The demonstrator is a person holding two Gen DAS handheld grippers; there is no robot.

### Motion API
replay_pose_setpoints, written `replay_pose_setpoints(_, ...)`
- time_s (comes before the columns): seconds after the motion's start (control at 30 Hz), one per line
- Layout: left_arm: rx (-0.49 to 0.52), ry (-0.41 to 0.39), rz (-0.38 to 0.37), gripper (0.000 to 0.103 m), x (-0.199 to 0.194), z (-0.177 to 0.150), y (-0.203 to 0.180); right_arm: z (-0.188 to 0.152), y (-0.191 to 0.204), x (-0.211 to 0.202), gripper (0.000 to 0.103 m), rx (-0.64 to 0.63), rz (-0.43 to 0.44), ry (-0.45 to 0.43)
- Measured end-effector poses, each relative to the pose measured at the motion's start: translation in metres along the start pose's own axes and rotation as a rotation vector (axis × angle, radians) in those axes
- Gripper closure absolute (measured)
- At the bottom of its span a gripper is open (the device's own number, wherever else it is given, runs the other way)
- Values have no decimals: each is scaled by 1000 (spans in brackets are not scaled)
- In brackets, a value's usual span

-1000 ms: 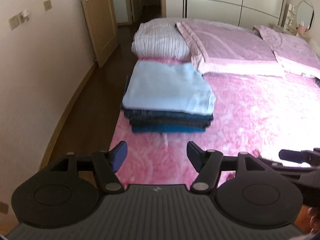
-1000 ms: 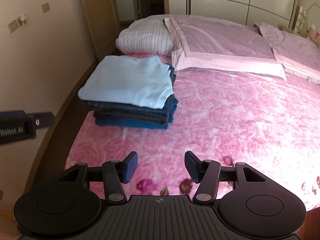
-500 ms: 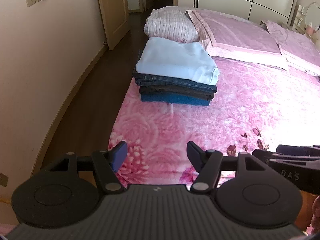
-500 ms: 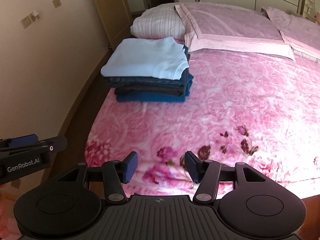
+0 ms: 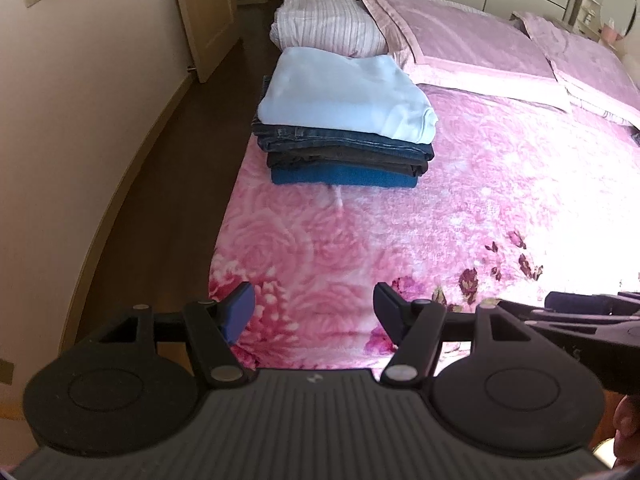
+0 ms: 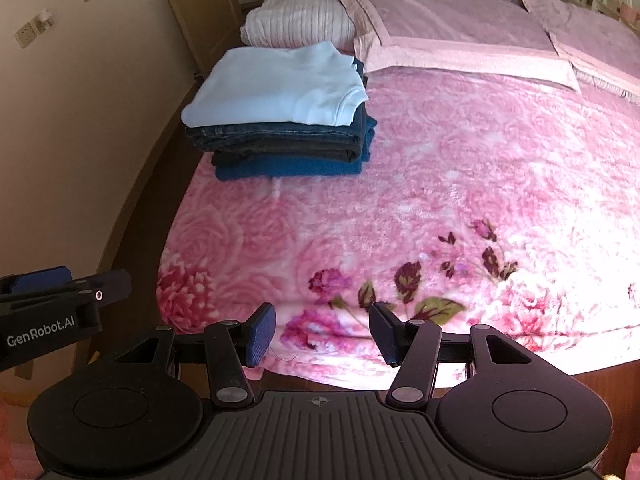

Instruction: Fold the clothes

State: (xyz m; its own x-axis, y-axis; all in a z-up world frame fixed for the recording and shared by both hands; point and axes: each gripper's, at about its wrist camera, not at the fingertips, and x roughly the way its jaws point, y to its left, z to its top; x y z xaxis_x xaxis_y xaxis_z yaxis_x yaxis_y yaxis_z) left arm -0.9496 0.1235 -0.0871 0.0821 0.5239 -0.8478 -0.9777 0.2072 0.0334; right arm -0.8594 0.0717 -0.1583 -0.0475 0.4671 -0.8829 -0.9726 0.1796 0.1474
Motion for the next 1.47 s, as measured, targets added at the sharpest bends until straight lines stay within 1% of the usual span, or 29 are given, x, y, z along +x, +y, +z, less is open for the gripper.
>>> replay_pose_setpoints(0.1, 15, 0, -18, 41, 11, 13, 4, 9, 2, 11, 47, 11, -10, 19)
replay_pose_setpoints(0.27, 39, -3, -44, 41, 30, 37, 9, 28, 8, 23, 47, 17, -27, 13)
replay_pose_setpoints(0.47, 71, -4, -74, 41, 49, 61, 11, 47, 6, 38, 47, 53, -40, 22)
replay_pose_setpoints(0.83, 112, 16, -106, 41, 82, 89, 18, 73, 8, 62, 47, 97, -65, 36)
replay_pose_setpoints(1.07, 124, 21, -105, 41, 97, 102, 24, 86, 15, 75, 47, 100, -66, 43)
replay_pose_setpoints(1.23, 126, 9, -96, 41, 104, 111, 28, 95, 20, 84, 47, 90, -63, 48)
replay_pose_setpoints(1.37, 133, -16, -83, 41, 106, 116, 28, 101, 20, 88, 47, 88, -64, 48)
replay_pose_setpoints(1.47, 136, -18, -75, 41, 108, 118, 28, 103, 20, 91, 47, 85, -59, 49)
